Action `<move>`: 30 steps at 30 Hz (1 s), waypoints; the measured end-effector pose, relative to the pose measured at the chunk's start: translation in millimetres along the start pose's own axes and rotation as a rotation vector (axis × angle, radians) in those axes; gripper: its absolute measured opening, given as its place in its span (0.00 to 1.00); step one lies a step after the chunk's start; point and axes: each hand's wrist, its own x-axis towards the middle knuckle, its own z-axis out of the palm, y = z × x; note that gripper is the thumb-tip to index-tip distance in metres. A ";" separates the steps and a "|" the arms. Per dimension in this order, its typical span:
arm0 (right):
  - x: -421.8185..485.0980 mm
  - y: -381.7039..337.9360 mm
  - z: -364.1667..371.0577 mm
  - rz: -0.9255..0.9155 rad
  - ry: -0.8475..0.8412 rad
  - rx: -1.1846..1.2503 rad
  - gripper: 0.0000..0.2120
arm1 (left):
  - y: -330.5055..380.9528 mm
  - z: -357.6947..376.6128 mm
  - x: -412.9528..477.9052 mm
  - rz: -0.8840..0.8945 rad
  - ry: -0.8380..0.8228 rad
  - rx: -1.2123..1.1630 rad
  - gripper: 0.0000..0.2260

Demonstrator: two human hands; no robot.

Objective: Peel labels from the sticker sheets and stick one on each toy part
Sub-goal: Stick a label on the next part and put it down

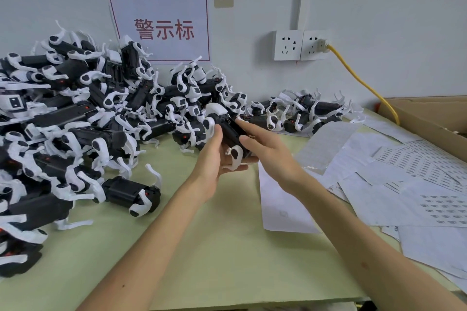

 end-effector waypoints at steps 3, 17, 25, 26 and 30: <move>-0.6 -0.2 -1.4 -0.058 0.072 -0.088 0.14 | 0.1 0.5 1.4 -0.003 0.062 -0.024 0.25; 17.5 30.3 -59.0 0.432 -0.083 -1.192 0.35 | 1.7 -10.8 5.8 0.043 0.046 -0.031 0.17; 14.3 11.2 -58.9 -0.054 0.748 -0.735 0.04 | 5.8 -11.9 3.1 0.012 0.006 -0.164 0.21; 12.3 4.7 -58.8 -0.215 0.886 -0.648 0.05 | 6.5 -13.0 3.4 0.012 0.015 -0.182 0.22; 6.6 -4.5 -44.4 -0.639 0.931 -0.429 0.11 | 6.1 -15.6 5.2 -0.035 0.023 -0.213 0.09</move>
